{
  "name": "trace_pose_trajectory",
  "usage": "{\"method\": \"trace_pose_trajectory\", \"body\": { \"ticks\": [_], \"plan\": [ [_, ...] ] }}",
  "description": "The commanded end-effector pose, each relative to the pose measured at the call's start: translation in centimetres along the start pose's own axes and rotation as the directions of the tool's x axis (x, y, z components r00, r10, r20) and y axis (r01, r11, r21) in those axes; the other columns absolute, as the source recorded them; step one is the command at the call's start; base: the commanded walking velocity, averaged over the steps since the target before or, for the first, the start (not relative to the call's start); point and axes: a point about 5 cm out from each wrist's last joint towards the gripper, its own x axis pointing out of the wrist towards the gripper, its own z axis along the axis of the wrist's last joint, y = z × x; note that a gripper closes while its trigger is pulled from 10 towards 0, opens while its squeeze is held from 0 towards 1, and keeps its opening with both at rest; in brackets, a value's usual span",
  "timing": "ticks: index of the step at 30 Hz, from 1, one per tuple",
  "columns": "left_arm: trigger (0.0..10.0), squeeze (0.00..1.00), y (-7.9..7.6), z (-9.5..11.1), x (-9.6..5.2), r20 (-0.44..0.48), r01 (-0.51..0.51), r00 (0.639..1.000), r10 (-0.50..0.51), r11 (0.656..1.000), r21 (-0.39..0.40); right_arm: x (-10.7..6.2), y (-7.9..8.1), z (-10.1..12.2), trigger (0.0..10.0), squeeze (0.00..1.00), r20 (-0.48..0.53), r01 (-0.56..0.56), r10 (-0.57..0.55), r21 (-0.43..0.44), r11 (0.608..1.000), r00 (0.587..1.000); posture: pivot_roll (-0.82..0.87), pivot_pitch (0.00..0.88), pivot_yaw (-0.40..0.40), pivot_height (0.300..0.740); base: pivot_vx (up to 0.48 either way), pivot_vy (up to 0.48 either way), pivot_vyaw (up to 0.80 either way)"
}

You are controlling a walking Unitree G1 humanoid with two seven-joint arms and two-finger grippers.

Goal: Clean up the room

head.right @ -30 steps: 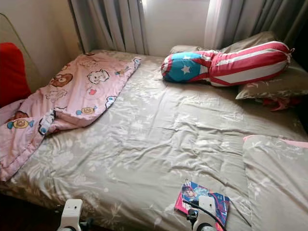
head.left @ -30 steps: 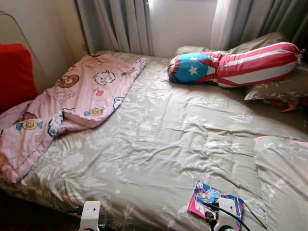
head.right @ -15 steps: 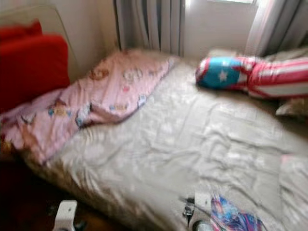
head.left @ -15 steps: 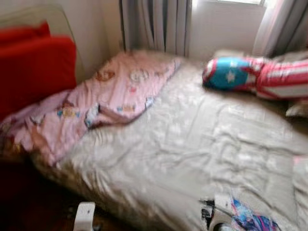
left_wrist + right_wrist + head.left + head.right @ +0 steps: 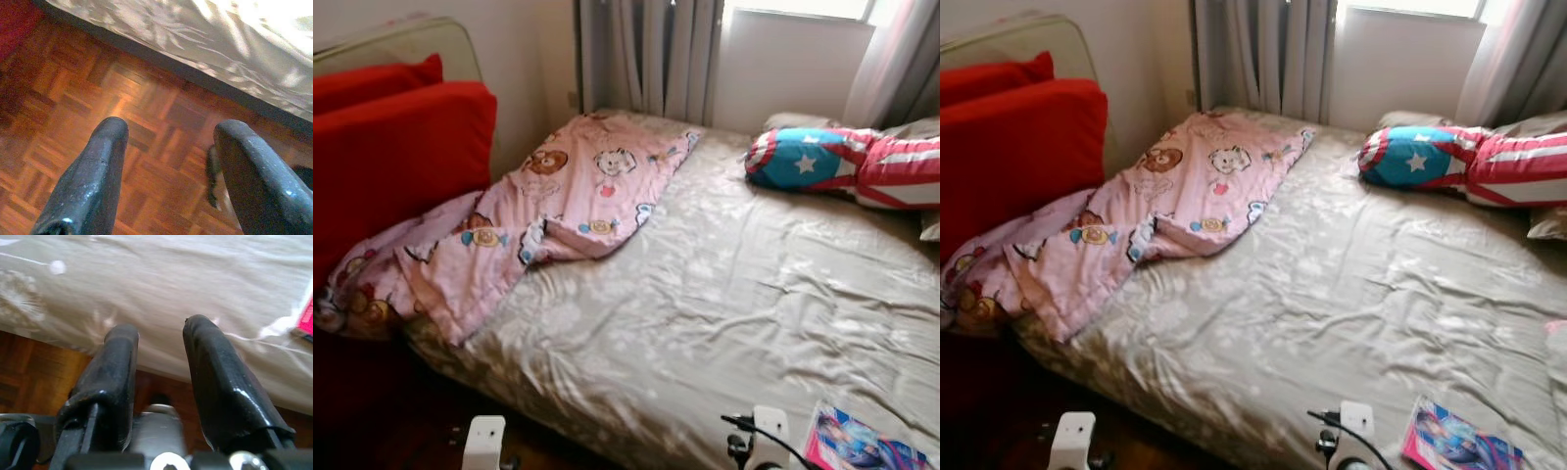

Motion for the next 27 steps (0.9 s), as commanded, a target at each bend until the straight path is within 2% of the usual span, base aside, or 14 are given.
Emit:
{"method": "trace_pose_trajectory", "body": {
  "ticks": [1, 27],
  "plan": [
    [10.0, 0.0, -0.61, -0.44, -0.04, -0.022, 0.015, 1.0, -0.014, 1.0, 0.013, -0.23, -0.93, -0.61, 10.0, 0.0, -0.016, 0.024, -0.024, -0.001, 1.0, 1.0, 0.05, 0.0, -0.004, 0.74, 0.0, 0.48, 0.0],
    [10.0, 0.0, -0.69, -1.03, -0.19, -0.036, 0.019, 0.999, -0.018, 1.0, 0.015, -0.24, -0.33, -1.03, 10.0, 0.0, -0.039, 0.012, -0.013, -0.024, 1.0, 0.999, 0.06, 0.0, -0.011, 0.74, 0.0, 0.48, 0.0]
  ]
}}
